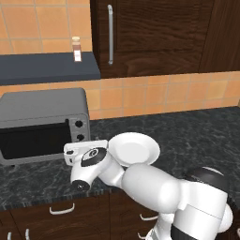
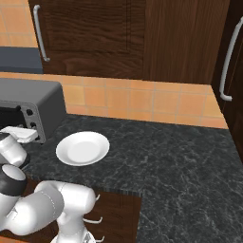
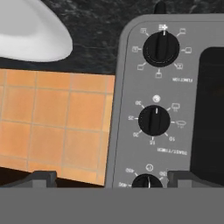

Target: Pick up the kebab skewer and baguette bread, and place them inside the toaster oven. Close the toaster oven door and start by setting the timer.

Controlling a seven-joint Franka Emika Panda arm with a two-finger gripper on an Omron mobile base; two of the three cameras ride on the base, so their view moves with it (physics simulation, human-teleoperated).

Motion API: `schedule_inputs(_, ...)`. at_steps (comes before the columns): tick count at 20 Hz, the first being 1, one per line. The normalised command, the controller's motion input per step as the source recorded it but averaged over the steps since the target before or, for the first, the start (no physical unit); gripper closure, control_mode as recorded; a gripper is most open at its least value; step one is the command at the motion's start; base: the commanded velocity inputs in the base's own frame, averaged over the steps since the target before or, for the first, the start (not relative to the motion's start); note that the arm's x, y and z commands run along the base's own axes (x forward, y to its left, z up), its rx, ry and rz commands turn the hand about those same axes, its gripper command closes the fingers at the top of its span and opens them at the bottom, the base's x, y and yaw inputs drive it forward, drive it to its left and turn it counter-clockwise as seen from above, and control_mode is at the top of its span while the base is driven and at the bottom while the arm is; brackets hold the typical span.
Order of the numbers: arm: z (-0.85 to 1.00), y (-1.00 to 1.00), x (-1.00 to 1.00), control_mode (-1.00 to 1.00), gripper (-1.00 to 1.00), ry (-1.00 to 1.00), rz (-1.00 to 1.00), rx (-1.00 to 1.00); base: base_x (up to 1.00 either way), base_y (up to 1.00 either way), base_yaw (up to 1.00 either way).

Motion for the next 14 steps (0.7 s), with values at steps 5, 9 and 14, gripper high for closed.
schedule_inputs(5, -0.09, 0.0, 0.06, -1.0, -1.0, 0.0, 0.0, 0.0, 0.0, 0.0, 0.0)
schedule_inputs(9, -0.01, 0.01, 0.1, -1.0, -1.0, -0.02, 0.0, 0.0, 0.0, 0.0, 0.0)
schedule_inputs(14, -0.02, 0.04, 0.08, -1.0, -1.0, -0.01, 0.0, 0.0, 0.0, 0.0, 0.0)
